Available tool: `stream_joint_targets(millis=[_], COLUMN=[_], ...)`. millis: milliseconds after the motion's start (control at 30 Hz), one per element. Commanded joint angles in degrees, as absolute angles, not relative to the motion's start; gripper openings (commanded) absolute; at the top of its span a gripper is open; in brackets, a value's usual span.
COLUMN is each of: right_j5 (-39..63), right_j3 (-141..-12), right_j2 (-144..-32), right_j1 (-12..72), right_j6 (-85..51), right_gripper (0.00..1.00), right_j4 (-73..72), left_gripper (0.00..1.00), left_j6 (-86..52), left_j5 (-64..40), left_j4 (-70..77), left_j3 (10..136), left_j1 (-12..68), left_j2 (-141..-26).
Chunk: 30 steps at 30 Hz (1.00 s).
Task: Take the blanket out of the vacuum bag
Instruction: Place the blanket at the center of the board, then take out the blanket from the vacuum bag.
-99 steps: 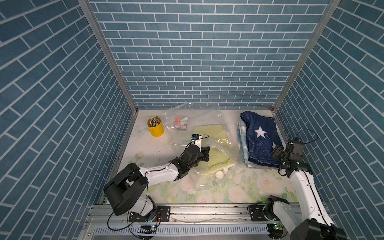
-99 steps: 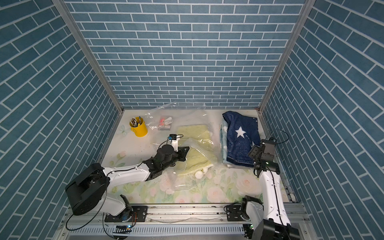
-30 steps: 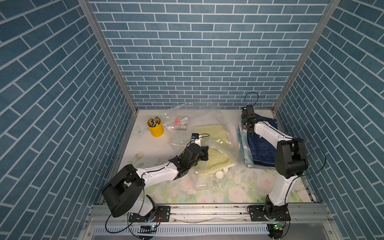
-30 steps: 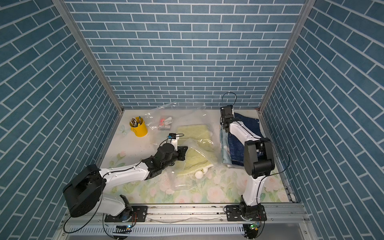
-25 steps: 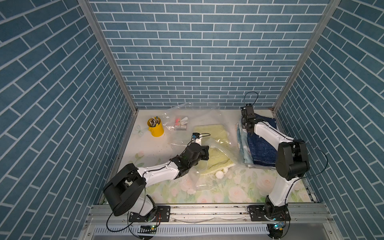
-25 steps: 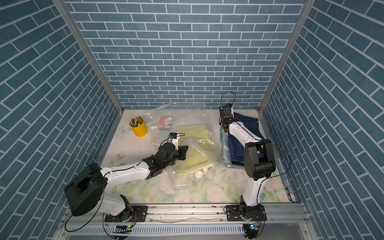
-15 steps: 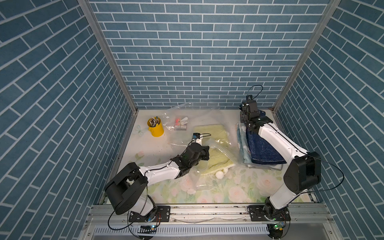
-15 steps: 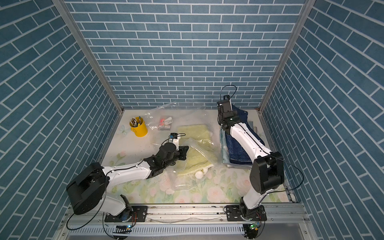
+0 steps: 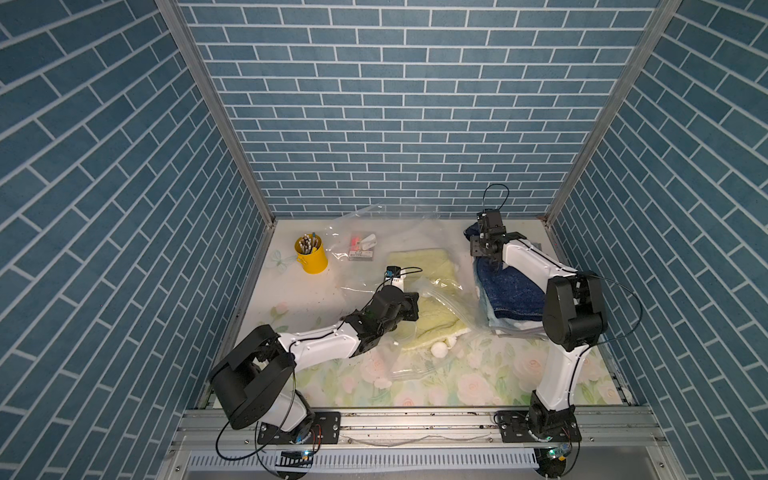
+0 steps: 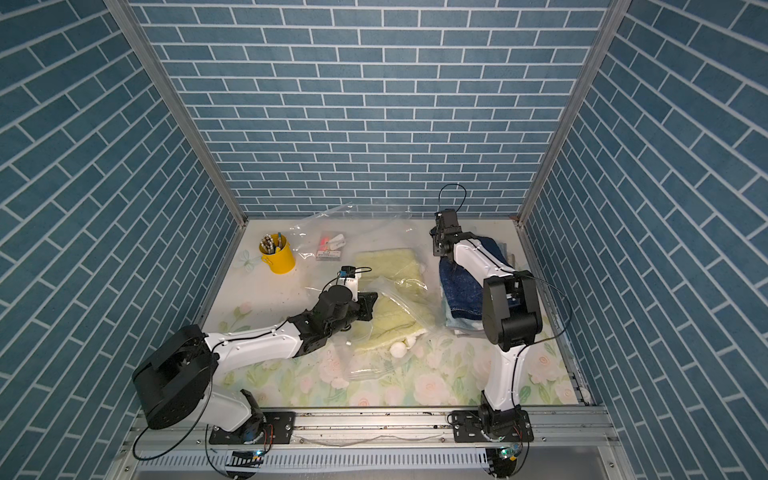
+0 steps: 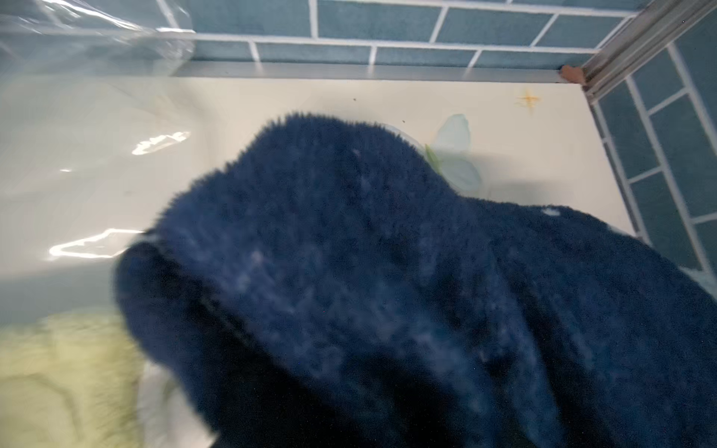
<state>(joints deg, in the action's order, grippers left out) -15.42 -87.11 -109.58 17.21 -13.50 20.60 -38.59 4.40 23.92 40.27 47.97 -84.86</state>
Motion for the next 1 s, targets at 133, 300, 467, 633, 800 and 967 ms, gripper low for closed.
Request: stream_joint_targets(millis=[133, 300, 467, 633, 800, 967], right_j5=[-5.29, -1.53, 22.10, 26.63, 24.95, 22.13], right_j3=[-88.22, -81.80, -64.65, -50.68, -42.33, -37.12], right_j2=[-92.48, -82.65, -69.82, -60.85, -54.09, -52.10], right_j1=[14.97, 13.54, 15.97, 27.49, 37.46, 45.63], right_j6=[-17.24, -18.46, -24.99, -28.52, -31.90, -34.28], right_gripper=[0.73, 0.72, 0.39, 0.07, 0.00, 0.00], right_j4=[24.38, 24.12, 12.08, 7.54, 5.29, 3.38], left_gripper=[0.00, 0.01, 0.01, 0.00, 0.00, 0.00], left_j6=[-38.28, -37.52, -35.93, -35.85, -36.72, -37.52], left_j5=[4.39, 4.86, 3.64, 3.88, 3.87, 3.17], left_j4=[22.39, 20.59, 17.91, 17.93, 18.96, 19.40], left_j3=[40.88, 42.13, 43.97, 42.85, 42.26, 43.38], left_j1=[47.55, 47.55, 47.55, 47.57, 47.55, 47.58], left_j2=[-83.24, -82.03, -81.65, -81.46, -81.72, -83.29])
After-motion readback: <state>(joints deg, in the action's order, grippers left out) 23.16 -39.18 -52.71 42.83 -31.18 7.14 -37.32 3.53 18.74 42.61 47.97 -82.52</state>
